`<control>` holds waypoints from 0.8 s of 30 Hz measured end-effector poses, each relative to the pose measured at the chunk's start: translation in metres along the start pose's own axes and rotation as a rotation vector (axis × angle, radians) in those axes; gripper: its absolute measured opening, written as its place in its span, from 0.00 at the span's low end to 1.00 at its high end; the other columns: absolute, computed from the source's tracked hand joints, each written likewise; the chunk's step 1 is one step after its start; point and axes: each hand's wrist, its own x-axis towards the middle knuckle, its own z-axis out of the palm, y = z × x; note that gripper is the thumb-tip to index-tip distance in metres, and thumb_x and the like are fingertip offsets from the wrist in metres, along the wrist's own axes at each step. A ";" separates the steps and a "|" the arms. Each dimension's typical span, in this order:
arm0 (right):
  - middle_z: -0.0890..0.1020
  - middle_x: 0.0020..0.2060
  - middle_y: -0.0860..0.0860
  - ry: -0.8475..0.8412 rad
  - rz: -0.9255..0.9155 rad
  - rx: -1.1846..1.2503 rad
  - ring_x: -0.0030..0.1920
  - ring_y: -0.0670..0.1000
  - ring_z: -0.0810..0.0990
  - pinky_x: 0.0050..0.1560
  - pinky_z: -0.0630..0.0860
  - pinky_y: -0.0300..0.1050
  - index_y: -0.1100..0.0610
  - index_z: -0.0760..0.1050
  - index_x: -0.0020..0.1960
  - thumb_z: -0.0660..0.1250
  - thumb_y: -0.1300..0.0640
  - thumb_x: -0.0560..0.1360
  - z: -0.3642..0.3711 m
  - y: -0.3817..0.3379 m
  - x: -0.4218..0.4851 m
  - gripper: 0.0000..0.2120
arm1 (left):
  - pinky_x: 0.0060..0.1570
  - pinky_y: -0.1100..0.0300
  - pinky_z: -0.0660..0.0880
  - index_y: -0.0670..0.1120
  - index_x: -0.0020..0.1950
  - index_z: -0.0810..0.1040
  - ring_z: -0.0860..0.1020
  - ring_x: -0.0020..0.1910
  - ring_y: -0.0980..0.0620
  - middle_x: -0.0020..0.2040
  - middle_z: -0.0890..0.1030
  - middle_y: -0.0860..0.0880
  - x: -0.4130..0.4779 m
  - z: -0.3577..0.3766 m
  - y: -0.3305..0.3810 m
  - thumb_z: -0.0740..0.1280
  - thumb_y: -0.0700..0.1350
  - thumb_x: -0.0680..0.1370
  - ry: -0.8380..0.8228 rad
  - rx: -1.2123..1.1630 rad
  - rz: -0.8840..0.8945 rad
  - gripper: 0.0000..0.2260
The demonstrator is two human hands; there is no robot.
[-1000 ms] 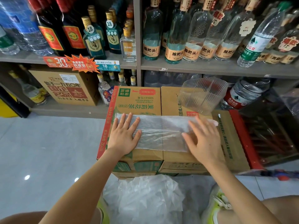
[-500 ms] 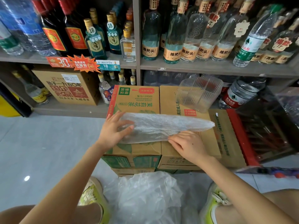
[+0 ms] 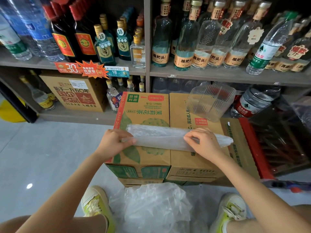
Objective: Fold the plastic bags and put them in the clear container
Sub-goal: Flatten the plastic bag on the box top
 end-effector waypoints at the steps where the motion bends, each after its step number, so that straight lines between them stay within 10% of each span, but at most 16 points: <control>1: 0.84 0.40 0.45 -0.041 0.040 0.026 0.45 0.48 0.80 0.53 0.72 0.48 0.54 0.83 0.44 0.67 0.53 0.76 0.002 0.003 0.002 0.07 | 0.40 0.68 0.67 0.48 0.40 0.82 0.75 0.38 0.60 0.35 0.78 0.59 0.002 0.001 0.000 0.68 0.59 0.76 -0.016 -0.013 -0.052 0.15; 15: 0.82 0.35 0.46 -0.021 0.363 0.075 0.41 0.48 0.79 0.44 0.73 0.47 0.52 0.80 0.39 0.69 0.46 0.74 0.011 0.014 0.028 0.11 | 0.28 0.58 0.63 0.45 0.34 0.65 0.74 0.32 0.44 0.28 0.71 0.49 0.022 0.027 0.011 0.61 0.58 0.79 0.168 0.107 -0.329 0.21; 24: 0.83 0.37 0.48 0.032 0.373 0.009 0.40 0.49 0.78 0.38 0.70 0.44 0.54 0.82 0.41 0.70 0.47 0.74 0.015 0.009 0.029 0.10 | 0.47 0.53 0.71 0.46 0.55 0.74 0.77 0.48 0.43 0.50 0.80 0.48 0.022 0.018 0.014 0.66 0.57 0.77 0.300 -0.101 -0.657 0.16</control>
